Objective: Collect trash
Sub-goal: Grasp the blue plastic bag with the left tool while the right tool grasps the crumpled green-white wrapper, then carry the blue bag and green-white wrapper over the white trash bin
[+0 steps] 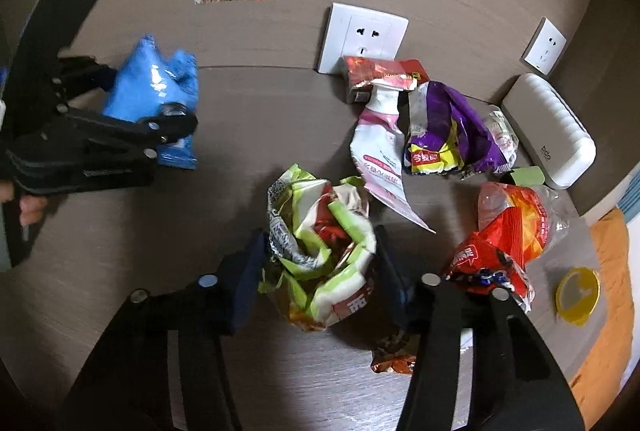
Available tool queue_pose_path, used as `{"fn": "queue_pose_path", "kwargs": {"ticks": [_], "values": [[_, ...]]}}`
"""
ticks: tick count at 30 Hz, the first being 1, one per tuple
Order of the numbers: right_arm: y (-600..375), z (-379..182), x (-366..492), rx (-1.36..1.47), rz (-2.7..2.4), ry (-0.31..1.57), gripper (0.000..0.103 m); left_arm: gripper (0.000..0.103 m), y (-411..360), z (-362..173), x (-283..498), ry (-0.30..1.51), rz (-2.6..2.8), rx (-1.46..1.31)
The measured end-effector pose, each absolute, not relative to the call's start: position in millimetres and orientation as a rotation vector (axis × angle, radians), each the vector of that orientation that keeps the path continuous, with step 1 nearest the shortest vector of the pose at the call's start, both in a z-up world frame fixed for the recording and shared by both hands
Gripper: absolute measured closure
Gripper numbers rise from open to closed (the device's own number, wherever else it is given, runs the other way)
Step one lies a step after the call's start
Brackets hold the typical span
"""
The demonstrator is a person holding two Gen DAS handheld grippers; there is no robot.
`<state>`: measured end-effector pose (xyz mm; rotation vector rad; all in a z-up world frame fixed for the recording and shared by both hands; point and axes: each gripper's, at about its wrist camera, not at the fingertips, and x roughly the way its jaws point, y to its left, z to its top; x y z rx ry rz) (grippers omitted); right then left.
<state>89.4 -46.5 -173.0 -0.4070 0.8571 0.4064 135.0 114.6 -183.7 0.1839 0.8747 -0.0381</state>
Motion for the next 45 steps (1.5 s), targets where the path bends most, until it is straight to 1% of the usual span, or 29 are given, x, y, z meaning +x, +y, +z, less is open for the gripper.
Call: {"fn": "queue_pose_path", "kwargs": {"ticks": [3,6,9,15,21,27,31,35,40,45], "values": [[-49.0,-166.7,88.0,-0.39,0.419,0.855,0.052,0.041,113.0,-181.3,135.0,0.873,-0.058,0.173],[-53.4,-152.4,84.8,-0.359,0.422,0.829,0.052,0.042,114.7,-174.9,131.7,0.877,-0.065,0.15],[-59.9,-131.5,81.2,-0.313,0.433,0.791,0.052,0.042,113.1,-155.9,123.2,0.854,-0.045,0.157],[-93.3,-71.8,70.1,-0.164,0.44,0.682,0.052,0.042,94.9,-98.3,96.9,0.781,-0.032,0.181],[-151.5,-22.9,48.7,-0.082,0.357,0.575,0.052,0.042,40.6,-48.3,69.2,0.71,-0.14,0.207],[-215.3,2.7,17.2,-0.09,0.189,0.52,0.052,0.042,-32.8,-26.2,58.5,0.629,-0.316,0.28],[-261.8,4.7,-7.4,-0.082,0.07,0.521,0.052,0.042,-87.2,-29.7,51.9,0.63,-0.447,0.315],[-301.1,-4.2,-28.9,-0.071,-0.009,0.56,0.052,0.042,-145.3,-41.3,40.5,0.656,-0.567,0.35],[-356.3,-33.2,-58.5,-0.077,-0.093,0.639,0.051,0.042,-224.4,-71.9,25.2,0.703,-0.69,0.412],[-419.3,-78.3,-79.7,-0.062,-0.128,0.754,0.051,0.042,-293.8,-115.9,13.5,0.789,-0.804,0.467]]}}
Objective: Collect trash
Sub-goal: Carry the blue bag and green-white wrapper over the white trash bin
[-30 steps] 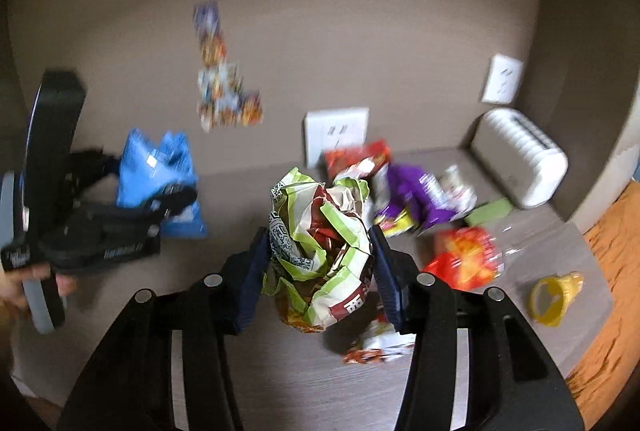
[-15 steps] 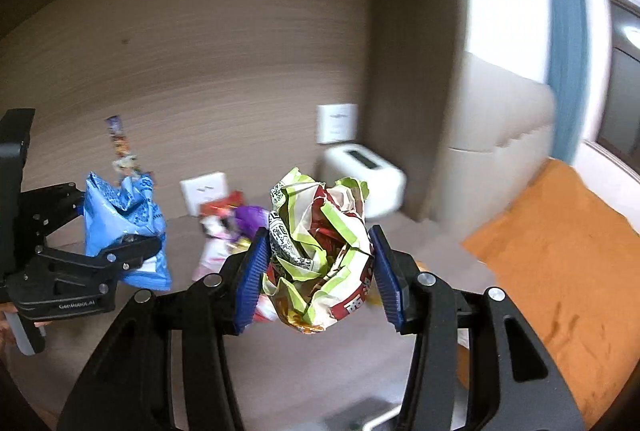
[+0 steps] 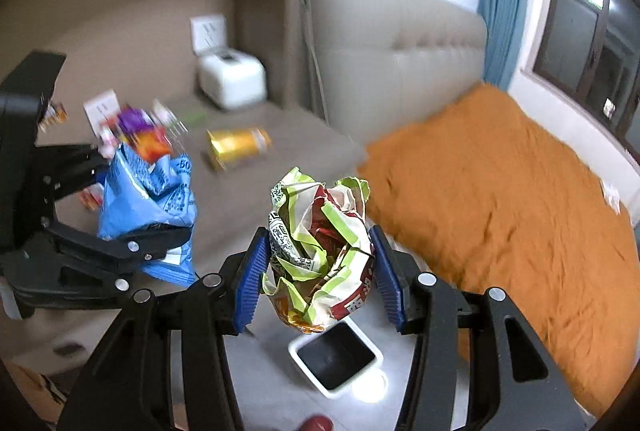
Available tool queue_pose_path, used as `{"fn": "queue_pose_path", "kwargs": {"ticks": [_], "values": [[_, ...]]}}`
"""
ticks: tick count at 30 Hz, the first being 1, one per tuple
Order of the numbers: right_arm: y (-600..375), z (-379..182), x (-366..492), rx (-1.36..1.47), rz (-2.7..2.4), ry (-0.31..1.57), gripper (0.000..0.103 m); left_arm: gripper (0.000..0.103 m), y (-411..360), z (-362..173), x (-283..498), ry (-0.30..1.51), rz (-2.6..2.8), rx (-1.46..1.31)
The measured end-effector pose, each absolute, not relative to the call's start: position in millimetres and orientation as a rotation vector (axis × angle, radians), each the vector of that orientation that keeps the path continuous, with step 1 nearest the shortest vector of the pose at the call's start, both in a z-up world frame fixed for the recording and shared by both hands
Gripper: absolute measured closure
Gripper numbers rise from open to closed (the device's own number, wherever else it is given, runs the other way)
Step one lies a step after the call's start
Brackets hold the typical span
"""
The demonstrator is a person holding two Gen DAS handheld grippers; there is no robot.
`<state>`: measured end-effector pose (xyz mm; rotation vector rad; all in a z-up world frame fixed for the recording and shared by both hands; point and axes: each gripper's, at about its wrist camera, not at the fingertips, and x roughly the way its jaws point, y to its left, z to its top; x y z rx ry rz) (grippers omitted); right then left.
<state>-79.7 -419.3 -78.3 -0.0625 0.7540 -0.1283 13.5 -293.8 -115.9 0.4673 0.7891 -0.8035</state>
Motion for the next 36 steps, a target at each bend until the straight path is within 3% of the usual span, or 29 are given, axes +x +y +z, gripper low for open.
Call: {"fn": "queue_pose_path", "kwargs": {"ticks": [11,23,25,26,27,28,31,36], "values": [[-515.7,-237.1,-82.4,0.004,-0.096,0.979,0.051,0.042,-412.5,-262.5,-2.9,0.92,-0.873,0.621],[-560.3,-494.5,-55.7,-0.101,0.059,1.17,0.051,0.039,-480.2,-534.1,9.9,1.079,-0.943,0.718],[-564.1,-532.8,-53.8,-0.129,0.094,1.18,0.045,0.032,-486.9,-578.1,17.8,1.116,-0.944,0.684],[-565.0,-554.2,-52.4,-0.15,0.126,1.199,0.04,0.024,-489.2,-599.5,21.3,1.127,-0.944,0.665],[-566.1,-569.6,-51.2,-0.177,0.151,1.213,0.018,0.004,-491.5,-612.7,23.7,1.138,-0.944,0.66],[-565.7,-585.7,-50.9,-0.211,0.177,1.221,0.005,0.005,-492.6,-631.0,26.9,1.142,-0.957,0.651],[-563.5,-622.8,-50.6,-0.308,0.216,1.256,0.005,0.005,-496.4,-663.4,29.3,1.153,-0.966,0.705],[-558.0,-631.6,-52.6,-0.345,0.235,1.252,0.005,0.005,-497.6,-673.1,22.6,1.125,-0.999,0.784]]}}
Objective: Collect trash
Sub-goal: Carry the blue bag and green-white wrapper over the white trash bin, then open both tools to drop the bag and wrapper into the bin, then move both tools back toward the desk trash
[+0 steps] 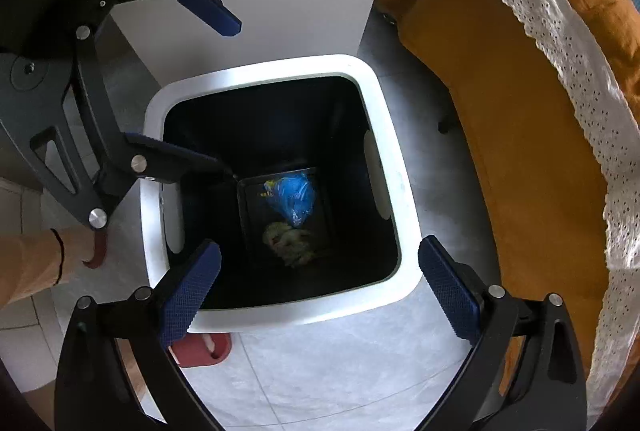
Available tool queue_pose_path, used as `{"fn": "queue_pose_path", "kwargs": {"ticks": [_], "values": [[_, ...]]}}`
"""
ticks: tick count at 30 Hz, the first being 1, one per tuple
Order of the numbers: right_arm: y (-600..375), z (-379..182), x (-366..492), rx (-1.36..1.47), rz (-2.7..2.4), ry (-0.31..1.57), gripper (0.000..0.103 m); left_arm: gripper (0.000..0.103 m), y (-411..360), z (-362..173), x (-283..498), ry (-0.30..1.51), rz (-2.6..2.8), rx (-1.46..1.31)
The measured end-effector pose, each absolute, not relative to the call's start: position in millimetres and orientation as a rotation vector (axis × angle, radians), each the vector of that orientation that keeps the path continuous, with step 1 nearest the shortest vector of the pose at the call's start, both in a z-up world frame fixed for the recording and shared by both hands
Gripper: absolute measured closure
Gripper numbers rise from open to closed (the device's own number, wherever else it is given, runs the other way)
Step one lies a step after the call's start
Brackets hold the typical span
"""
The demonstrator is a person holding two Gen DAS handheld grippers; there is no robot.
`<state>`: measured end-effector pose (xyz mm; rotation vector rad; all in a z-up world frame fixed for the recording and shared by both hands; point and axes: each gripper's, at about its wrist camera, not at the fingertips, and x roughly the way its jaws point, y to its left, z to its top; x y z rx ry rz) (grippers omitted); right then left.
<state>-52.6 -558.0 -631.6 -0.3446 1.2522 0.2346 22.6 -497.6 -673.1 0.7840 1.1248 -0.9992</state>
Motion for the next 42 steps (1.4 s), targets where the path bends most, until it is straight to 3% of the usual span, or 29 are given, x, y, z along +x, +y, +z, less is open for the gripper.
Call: {"fn": "queue_pose_path", "kwargs": {"ticks": [6,12,31,42], "values": [[-553.9,-601.3,-55.8,-0.354,0.229,1.233,0.005,0.005,-499.5,-645.9,18.7,1.118,-1.021,0.796],[-557.1,-541.6,-56.2,-0.346,0.199,1.199,0.005,0.005,-499.9,-580.3,16.4,1.076,-1.017,0.773],[-525.2,-229.2,-89.9,-0.259,0.027,0.843,0.005,0.005,-440.0,-258.7,-12.9,0.766,-0.868,0.595],[-450.9,-132.9,-61.7,-0.175,0.073,0.641,0.005,0.005,-329.1,-145.1,14.1,0.659,-0.576,0.449]]}}
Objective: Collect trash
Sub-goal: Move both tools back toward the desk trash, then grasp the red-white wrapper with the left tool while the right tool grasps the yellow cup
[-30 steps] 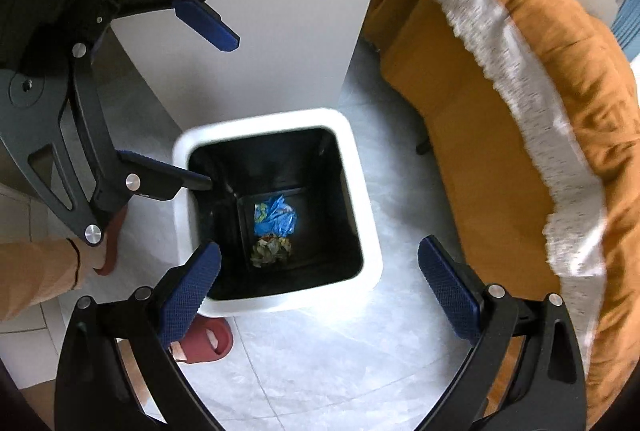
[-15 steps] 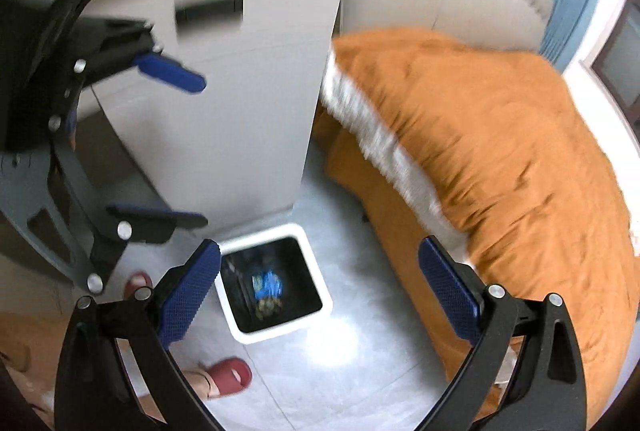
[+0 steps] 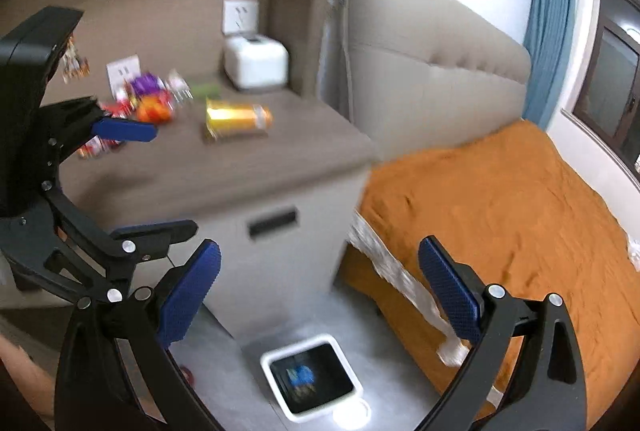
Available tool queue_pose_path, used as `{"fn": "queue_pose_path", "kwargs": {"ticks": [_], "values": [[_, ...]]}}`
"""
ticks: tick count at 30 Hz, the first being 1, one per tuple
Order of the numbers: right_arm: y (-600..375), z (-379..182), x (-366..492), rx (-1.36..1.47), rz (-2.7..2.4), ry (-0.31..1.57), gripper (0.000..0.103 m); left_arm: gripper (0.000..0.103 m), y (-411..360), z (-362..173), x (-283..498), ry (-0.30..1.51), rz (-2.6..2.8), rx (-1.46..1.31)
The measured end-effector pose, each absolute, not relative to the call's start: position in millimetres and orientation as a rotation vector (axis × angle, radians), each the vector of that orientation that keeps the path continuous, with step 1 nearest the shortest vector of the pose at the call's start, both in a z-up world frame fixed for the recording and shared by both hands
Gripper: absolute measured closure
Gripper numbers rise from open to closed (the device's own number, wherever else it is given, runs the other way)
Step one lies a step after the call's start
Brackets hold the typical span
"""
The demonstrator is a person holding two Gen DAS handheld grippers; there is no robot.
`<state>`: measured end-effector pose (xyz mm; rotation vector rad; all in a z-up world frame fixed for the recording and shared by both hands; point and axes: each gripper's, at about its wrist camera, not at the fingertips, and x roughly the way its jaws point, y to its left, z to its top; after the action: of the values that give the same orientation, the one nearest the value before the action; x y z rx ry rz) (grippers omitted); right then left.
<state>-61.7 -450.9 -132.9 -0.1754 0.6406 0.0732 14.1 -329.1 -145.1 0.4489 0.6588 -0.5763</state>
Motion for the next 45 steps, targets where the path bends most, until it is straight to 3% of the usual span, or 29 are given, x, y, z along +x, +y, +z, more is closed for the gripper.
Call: {"fn": "queue_pose_path", "kwargs": {"ticks": [6,14,23,26,29,31,34,37,45], "values": [[-394.3,-119.1,-18.4,-0.159,0.133,0.609,0.005,0.005,-247.6,-127.1,40.7,0.659,-0.377,0.381],[-329.4,-139.2,55.9,-0.148,0.08,0.659,0.005,0.005,-160.9,-148.8,91.7,0.744,-0.165,0.368],[-295.5,-176.8,127.8,-0.159,-0.132,0.707,0.008,0.005,-148.5,-177.7,128.4,0.785,-0.228,0.408],[-292.8,-181.8,140.5,-0.171,-0.172,0.722,0.018,0.006,-148.3,-181.7,130.7,0.797,-0.27,0.404],[-294.8,-186.1,148.1,-0.148,-0.179,0.742,0.041,0.013,-150.0,-188.0,133.5,0.816,-0.308,0.407],[-297.4,-189.3,150.8,-0.136,-0.183,0.753,0.061,0.025,-150.3,-192.4,136.5,0.839,-0.336,0.4],[-303.2,-190.8,152.3,-0.111,-0.188,0.747,0.079,0.028,-149.5,-192.8,136.4,0.838,-0.357,0.386],[-304.8,-189.2,150.3,-0.103,-0.19,0.732,0.08,0.033,-147.9,-191.4,136.5,0.838,-0.368,0.37],[-310.4,-151.4,127.7,-0.081,-0.14,0.668,0.08,0.034,-153.4,-164.7,129.6,0.813,-0.382,0.337]]}}
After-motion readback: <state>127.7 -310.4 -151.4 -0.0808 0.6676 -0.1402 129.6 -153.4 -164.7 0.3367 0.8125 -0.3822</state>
